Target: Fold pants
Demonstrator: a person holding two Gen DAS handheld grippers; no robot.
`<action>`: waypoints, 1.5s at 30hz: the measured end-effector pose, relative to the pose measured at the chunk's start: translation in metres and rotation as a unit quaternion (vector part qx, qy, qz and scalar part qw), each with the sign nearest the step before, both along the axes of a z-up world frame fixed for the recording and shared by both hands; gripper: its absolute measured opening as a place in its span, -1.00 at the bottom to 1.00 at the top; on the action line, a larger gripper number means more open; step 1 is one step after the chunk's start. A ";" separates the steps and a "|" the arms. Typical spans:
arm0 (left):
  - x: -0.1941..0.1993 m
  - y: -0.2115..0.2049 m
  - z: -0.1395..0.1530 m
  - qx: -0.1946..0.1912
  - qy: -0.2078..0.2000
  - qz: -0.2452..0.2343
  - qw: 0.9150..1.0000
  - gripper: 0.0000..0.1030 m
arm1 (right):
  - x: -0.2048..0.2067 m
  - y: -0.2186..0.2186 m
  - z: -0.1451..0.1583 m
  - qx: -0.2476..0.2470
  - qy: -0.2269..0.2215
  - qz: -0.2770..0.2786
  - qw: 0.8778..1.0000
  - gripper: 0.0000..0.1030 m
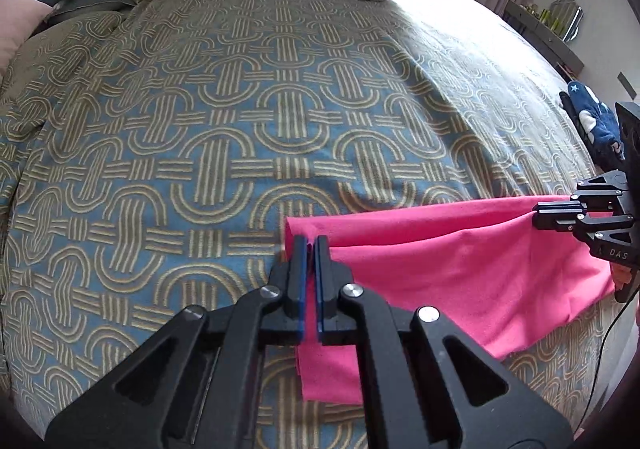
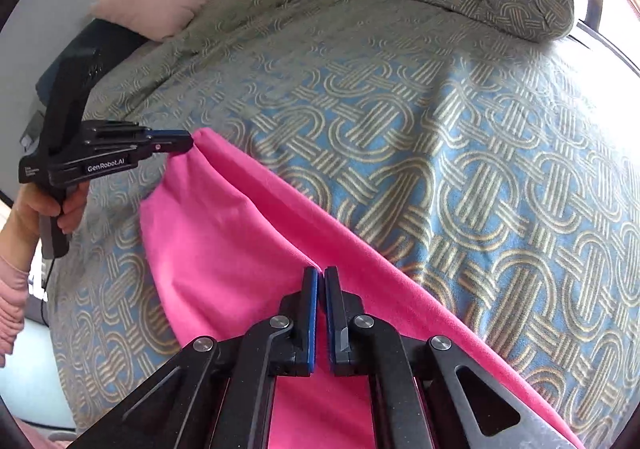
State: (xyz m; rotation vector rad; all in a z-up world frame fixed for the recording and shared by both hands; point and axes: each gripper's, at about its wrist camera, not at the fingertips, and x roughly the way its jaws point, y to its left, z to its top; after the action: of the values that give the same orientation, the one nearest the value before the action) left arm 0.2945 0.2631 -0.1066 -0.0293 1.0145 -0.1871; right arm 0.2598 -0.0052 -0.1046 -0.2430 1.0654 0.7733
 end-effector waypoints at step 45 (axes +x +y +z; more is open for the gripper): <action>0.011 -0.008 -0.030 0.027 0.024 -0.011 0.999 -0.61 | -0.001 0.019 0.002 -0.054 -0.035 0.038 0.997 -0.96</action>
State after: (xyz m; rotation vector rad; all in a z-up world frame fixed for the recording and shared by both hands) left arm 0.3056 0.2553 -0.1369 0.0261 1.0684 -0.1807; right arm 0.2593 0.0133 -0.1029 -0.4012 1.0380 0.7714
